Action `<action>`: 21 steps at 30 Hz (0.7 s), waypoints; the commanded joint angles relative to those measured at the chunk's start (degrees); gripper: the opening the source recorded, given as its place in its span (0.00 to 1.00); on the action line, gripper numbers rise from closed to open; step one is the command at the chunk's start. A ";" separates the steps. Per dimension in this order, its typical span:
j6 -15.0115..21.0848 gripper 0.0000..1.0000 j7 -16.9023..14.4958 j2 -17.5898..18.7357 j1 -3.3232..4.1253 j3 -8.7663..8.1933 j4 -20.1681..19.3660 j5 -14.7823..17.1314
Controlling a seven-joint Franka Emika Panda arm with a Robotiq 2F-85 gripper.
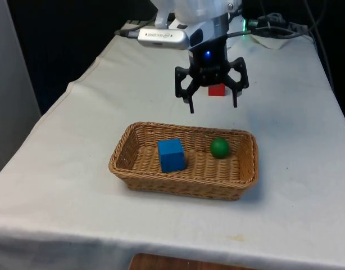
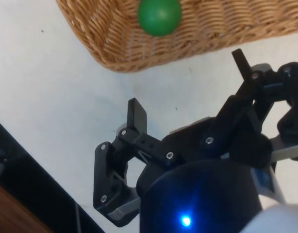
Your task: Place all non-red objects into the basket.
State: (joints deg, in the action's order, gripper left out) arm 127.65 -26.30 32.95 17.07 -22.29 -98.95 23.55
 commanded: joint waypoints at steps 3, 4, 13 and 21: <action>1.15 1.00 1.03 -1.72 0.80 -0.57 -2.46 -1.66; 1.38 1.00 1.32 -2.35 0.92 -0.52 -3.44 -2.23; 1.89 1.00 3.04 -4.98 1.26 -0.57 -6.88 -5.16; 1.83 1.00 3.95 -5.84 1.32 -0.29 -7.62 -6.42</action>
State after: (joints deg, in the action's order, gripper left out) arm 129.03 -22.69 27.22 18.11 -22.29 -106.34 17.53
